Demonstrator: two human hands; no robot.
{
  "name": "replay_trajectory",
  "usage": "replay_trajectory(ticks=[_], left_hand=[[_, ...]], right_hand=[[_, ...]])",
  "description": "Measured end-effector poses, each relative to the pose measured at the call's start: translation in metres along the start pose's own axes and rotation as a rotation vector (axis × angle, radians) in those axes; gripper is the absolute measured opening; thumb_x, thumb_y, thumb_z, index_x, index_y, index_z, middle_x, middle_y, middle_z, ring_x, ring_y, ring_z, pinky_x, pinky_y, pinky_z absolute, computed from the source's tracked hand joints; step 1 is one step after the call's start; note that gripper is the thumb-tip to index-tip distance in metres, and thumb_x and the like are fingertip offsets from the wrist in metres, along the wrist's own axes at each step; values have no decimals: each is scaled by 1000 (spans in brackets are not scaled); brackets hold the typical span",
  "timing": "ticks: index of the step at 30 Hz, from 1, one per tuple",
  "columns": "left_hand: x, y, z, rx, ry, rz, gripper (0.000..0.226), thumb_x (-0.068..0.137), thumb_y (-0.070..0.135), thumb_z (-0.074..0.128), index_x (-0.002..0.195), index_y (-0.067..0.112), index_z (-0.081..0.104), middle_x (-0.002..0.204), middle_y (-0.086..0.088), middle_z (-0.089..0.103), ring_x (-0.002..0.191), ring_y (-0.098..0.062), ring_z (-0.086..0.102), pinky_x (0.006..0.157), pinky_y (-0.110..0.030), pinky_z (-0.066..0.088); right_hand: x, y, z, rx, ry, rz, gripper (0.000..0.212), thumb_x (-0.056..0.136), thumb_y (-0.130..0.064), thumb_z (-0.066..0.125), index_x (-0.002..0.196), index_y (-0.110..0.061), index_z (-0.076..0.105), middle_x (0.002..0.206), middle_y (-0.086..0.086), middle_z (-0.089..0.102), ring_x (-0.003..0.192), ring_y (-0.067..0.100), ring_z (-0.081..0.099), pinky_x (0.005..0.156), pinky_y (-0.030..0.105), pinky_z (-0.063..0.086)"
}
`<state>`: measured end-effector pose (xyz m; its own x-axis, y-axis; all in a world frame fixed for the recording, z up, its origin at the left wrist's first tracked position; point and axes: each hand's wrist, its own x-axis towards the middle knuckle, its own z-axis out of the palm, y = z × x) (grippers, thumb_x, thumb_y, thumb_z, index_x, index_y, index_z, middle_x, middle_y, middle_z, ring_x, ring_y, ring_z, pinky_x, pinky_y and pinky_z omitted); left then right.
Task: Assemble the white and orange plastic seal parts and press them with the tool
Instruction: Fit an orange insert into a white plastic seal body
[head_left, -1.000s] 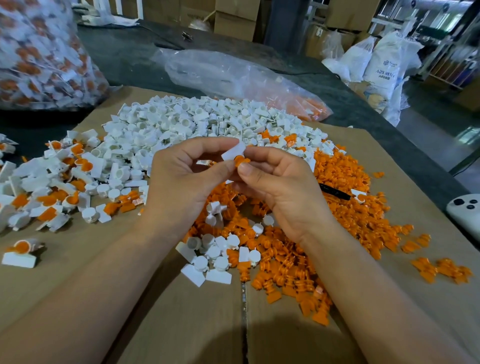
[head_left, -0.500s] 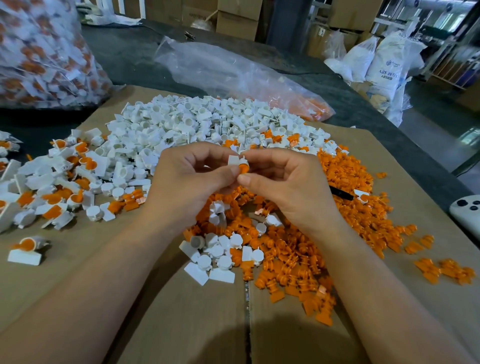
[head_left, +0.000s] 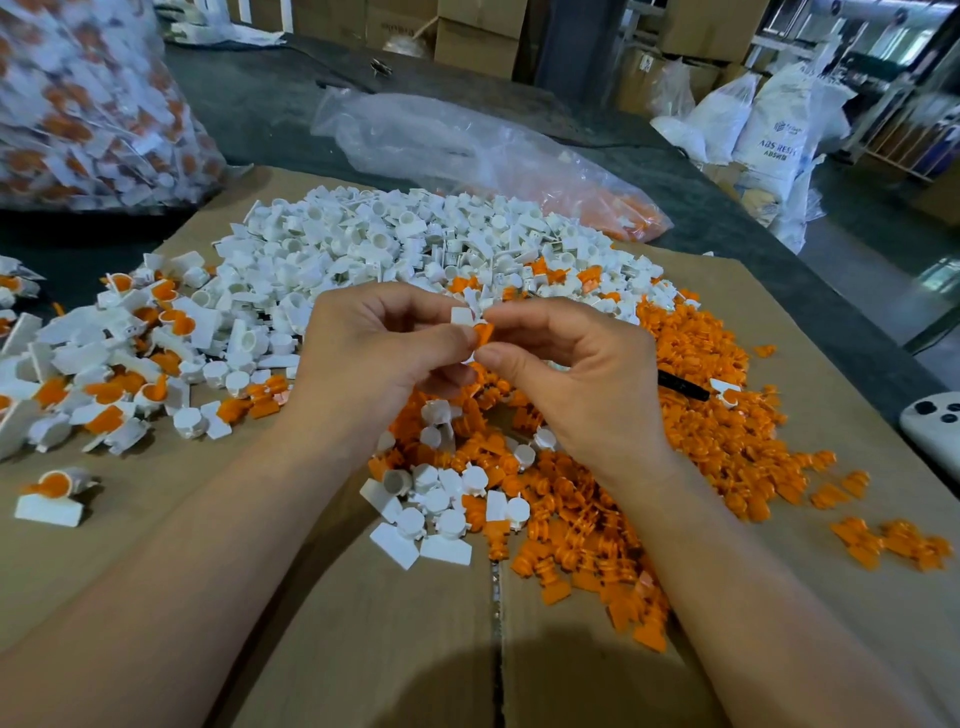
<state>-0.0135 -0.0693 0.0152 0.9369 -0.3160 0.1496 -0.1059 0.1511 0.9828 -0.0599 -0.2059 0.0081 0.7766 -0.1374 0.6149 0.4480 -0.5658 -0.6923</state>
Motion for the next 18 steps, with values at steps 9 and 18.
replay_trajectory(ticks=[9, 18], left_hand=[[2, -1, -3, -119, -73, -55, 6, 54, 11, 69, 59, 14, 72, 56, -8, 67, 47, -16, 64, 47, -20, 52], [-1, 0, -1, -43, -48, -32, 19, 71, -7, 68, 65, 11, 69, 52, -6, 65, 44, -14, 62, 45, -19, 51]], right_hand=[[1, 7, -1, -42, 26, -68, 35, 74, -3, 67, 107, 1, 59, 96, -8, 60, 92, -6, 57, 79, 8, 46], [2, 6, -3, -99, -13, -119, 27, 73, -2, 68, 99, 6, 66, 92, -4, 60, 92, 4, 59, 80, 12, 50]])
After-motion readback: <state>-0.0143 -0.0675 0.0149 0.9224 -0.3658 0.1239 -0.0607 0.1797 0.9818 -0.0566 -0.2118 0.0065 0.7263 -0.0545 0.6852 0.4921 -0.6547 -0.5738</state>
